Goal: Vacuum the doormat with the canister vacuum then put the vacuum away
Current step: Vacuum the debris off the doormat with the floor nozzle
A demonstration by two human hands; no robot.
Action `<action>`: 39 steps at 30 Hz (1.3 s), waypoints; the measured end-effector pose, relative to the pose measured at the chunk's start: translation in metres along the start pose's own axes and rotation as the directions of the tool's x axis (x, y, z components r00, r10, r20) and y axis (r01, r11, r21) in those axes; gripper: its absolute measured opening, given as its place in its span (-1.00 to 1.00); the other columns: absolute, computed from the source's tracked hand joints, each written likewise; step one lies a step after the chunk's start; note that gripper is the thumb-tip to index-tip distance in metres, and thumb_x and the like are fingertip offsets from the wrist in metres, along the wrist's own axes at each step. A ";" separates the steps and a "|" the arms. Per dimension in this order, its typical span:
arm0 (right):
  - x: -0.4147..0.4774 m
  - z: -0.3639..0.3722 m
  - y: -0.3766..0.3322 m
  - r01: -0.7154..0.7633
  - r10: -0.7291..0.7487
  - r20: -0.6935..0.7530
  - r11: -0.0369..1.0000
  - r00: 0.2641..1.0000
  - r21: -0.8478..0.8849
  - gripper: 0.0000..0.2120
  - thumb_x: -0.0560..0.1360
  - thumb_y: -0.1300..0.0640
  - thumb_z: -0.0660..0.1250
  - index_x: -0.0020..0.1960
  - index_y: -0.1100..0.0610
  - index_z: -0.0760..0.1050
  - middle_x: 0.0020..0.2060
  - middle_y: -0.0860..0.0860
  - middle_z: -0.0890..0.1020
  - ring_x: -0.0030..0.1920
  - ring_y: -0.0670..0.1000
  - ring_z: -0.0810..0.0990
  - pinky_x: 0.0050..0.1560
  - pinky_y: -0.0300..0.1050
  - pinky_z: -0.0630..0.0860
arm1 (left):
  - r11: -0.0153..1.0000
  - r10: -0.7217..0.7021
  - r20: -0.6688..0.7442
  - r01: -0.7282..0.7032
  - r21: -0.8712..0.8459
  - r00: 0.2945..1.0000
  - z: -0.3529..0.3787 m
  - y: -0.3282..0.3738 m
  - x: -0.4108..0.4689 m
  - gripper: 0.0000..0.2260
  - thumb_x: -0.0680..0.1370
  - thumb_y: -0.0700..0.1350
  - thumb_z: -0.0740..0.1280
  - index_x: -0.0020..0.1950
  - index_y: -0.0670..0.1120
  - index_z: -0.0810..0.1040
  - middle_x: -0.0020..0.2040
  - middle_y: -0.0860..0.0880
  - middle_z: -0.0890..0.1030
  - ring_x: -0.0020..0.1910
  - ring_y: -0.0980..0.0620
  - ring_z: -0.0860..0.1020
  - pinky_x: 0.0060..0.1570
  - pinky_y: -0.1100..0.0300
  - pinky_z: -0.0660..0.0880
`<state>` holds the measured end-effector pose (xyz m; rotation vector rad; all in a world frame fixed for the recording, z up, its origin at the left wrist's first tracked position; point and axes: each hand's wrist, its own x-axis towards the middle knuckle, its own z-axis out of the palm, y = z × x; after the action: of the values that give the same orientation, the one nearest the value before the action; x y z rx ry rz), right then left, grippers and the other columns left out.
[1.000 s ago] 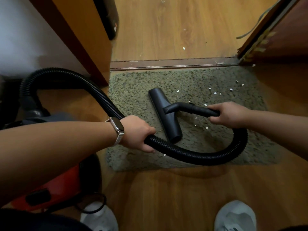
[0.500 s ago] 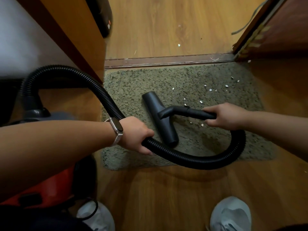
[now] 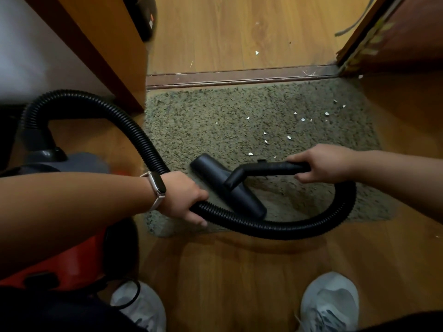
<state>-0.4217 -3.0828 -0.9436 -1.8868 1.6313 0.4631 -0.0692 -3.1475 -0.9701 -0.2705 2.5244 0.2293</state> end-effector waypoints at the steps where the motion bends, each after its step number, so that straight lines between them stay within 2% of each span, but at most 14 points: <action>1: -0.001 -0.003 0.005 -0.026 0.026 -0.009 1.000 1.000 0.016 -0.56 0.50 -0.10 0.36 0.37 -0.21 0.46 -0.29 -0.16 0.60 -0.29 -0.12 0.56 -0.23 -0.17 0.46 | 1.000 -0.001 -0.009 0.001 -0.015 1.000 0.002 0.004 0.001 -0.40 0.44 0.53 0.06 0.04 0.03 0.42 -0.10 0.01 0.61 -0.15 -0.08 0.60 -0.13 0.05 0.55; 4: -0.003 -0.007 0.016 -0.086 0.088 -0.055 0.995 0.995 0.041 -0.63 0.50 -0.10 0.37 0.30 -0.20 0.51 -0.31 -0.13 0.61 -0.32 -0.18 0.53 -0.20 -0.13 0.50 | 1.000 -0.019 -0.049 0.017 -0.026 0.999 0.001 0.009 0.002 -0.42 0.45 0.51 0.08 0.03 0.02 0.43 -0.13 0.01 0.61 -0.17 -0.09 0.60 -0.14 0.05 0.56; 7: -0.005 -0.009 0.015 -0.108 0.111 -0.067 0.993 0.992 0.050 -0.65 0.51 -0.09 0.36 0.29 -0.24 0.50 -0.37 -0.15 0.58 -0.36 -0.19 0.51 -0.32 -0.15 0.43 | 1.000 -0.016 -0.061 0.015 -0.006 0.998 -0.002 0.011 0.004 -0.42 0.47 0.50 0.09 0.04 0.01 0.45 -0.14 0.00 0.62 -0.17 -0.10 0.61 -0.15 0.07 0.55; 11: -0.005 -0.007 -0.005 -0.028 0.028 -0.057 1.000 0.998 0.000 -0.59 0.52 -0.10 0.35 0.35 -0.22 0.46 -0.37 -0.16 0.56 -0.37 -0.23 0.47 -0.32 -0.19 0.41 | 1.000 0.019 -0.055 -0.018 0.024 0.998 -0.003 0.010 0.003 -0.43 0.47 0.48 0.10 0.05 0.00 0.46 -0.13 -0.01 0.63 -0.16 -0.10 0.61 -0.15 0.05 0.54; 13: -0.004 -0.002 -0.019 0.028 -0.029 -0.030 0.998 0.999 -0.051 -0.52 0.52 -0.11 0.34 0.43 -0.24 0.39 -0.36 -0.18 0.52 -0.37 -0.17 0.46 -0.32 -0.20 0.38 | 0.999 0.044 -0.052 -0.043 0.022 0.998 -0.001 0.010 0.001 -0.43 0.47 0.48 0.11 0.07 0.00 0.48 -0.11 0.01 0.63 -0.14 -0.08 0.61 -0.14 0.06 0.53; 16: -0.003 0.011 -0.030 0.119 -0.116 0.037 0.989 0.993 -0.093 -0.48 0.50 -0.13 0.32 0.46 -0.23 0.36 -0.29 -0.15 0.51 -0.26 -0.08 0.48 -0.18 -0.16 0.45 | 0.997 0.071 -0.044 -0.070 0.029 0.996 0.002 0.012 -0.003 -0.41 0.46 0.50 0.10 0.06 0.01 0.48 -0.11 0.02 0.63 -0.15 -0.06 0.61 -0.16 0.06 0.53; 18: -0.002 0.015 -0.029 0.139 -0.134 0.067 0.986 0.989 -0.088 -0.47 0.49 -0.13 0.31 0.45 -0.23 0.36 -0.30 -0.15 0.51 -0.25 -0.07 0.49 -0.15 -0.14 0.48 | 0.998 0.065 -0.035 -0.064 0.015 0.997 0.004 0.014 -0.004 -0.43 0.47 0.48 0.11 0.06 0.01 0.48 -0.11 0.02 0.63 -0.15 -0.06 0.60 -0.17 0.08 0.51; 22: -0.004 0.005 -0.014 0.087 -0.084 0.051 0.994 0.995 -0.071 -0.47 0.50 -0.08 0.34 0.46 -0.21 0.38 -0.42 -0.24 0.42 -0.39 -0.22 0.42 -0.34 -0.33 0.29 | 0.999 0.042 -0.075 -0.044 -0.025 0.996 0.001 0.018 -0.003 -0.42 0.46 0.49 0.10 0.05 0.01 0.48 -0.10 0.02 0.63 -0.14 -0.06 0.60 -0.14 0.06 0.54; 25: -0.009 0.001 0.003 0.022 -0.021 0.033 1.000 0.999 -0.008 -0.49 0.50 -0.06 0.36 0.44 -0.21 0.41 -0.39 -0.28 0.47 -0.38 -0.31 0.41 -0.37 -0.45 0.23 | 0.999 0.010 -0.126 -0.016 -0.048 0.992 -0.004 0.016 0.001 -0.46 0.46 0.49 0.12 0.00 0.03 0.47 -0.14 0.03 0.62 -0.17 -0.05 0.60 -0.16 0.09 0.52; 28: -0.016 -0.003 0.016 -0.047 0.047 0.018 0.999 0.999 0.023 -0.53 0.52 -0.06 0.37 0.42 -0.21 0.43 -0.32 -0.23 0.54 -0.36 -0.23 0.46 -0.38 -0.43 0.25 | 0.998 -0.019 -0.145 0.011 -0.059 0.989 -0.008 0.015 0.005 -0.46 0.45 0.51 0.10 -0.02 0.05 0.44 -0.18 0.03 0.61 -0.19 -0.06 0.60 -0.15 0.06 0.55; 31: -0.022 -0.009 0.028 -0.123 0.124 -0.004 0.990 0.992 0.065 -0.61 0.54 -0.06 0.36 0.35 -0.22 0.47 -0.35 -0.13 0.60 -0.41 -0.21 0.48 -0.43 -0.33 0.29 | 0.995 -0.037 -0.142 0.024 -0.093 0.989 -0.013 0.017 0.009 -0.48 0.45 0.50 0.11 -0.07 0.05 0.38 -0.23 0.04 0.57 -0.20 -0.07 0.60 -0.17 0.07 0.55; 34: -0.023 -0.013 0.036 -0.171 0.176 -0.035 0.979 0.984 0.110 -0.65 0.54 -0.05 0.36 0.31 -0.23 0.51 -0.31 -0.10 0.63 -0.35 -0.13 0.55 -0.37 -0.22 0.37 | 0.994 -0.056 -0.157 0.039 -0.105 0.986 -0.019 0.018 0.010 -0.50 0.46 0.49 0.13 -0.07 0.05 0.37 -0.21 0.03 0.58 -0.19 -0.07 0.60 -0.18 0.09 0.53; 36: -0.022 -0.014 0.034 -0.167 0.173 -0.048 0.980 0.984 0.110 -0.68 0.54 -0.04 0.36 0.28 -0.22 0.53 -0.33 -0.09 0.62 -0.36 -0.14 0.53 -0.38 -0.21 0.36 | 0.994 -0.056 -0.154 0.041 -0.100 0.987 -0.020 0.017 0.009 -0.51 0.46 0.49 0.12 -0.09 0.07 0.35 -0.22 0.04 0.58 -0.21 -0.06 0.59 -0.19 0.10 0.53; 39: -0.017 -0.015 0.023 -0.107 0.111 -0.057 0.992 0.992 0.069 -0.67 0.52 -0.04 0.37 0.28 -0.21 0.53 -0.35 -0.13 0.60 -0.38 -0.22 0.50 -0.38 -0.31 0.34 | 0.997 -0.036 -0.144 0.026 -0.071 0.989 -0.016 0.015 0.005 -0.51 0.45 0.51 0.10 -0.10 0.08 0.32 -0.19 0.03 0.60 -0.19 -0.07 0.60 -0.18 0.10 0.53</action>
<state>-0.4493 -3.0813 -0.9266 -1.7857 1.7746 0.3945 -0.0853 -3.1375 -0.9587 -0.3655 2.6574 0.2952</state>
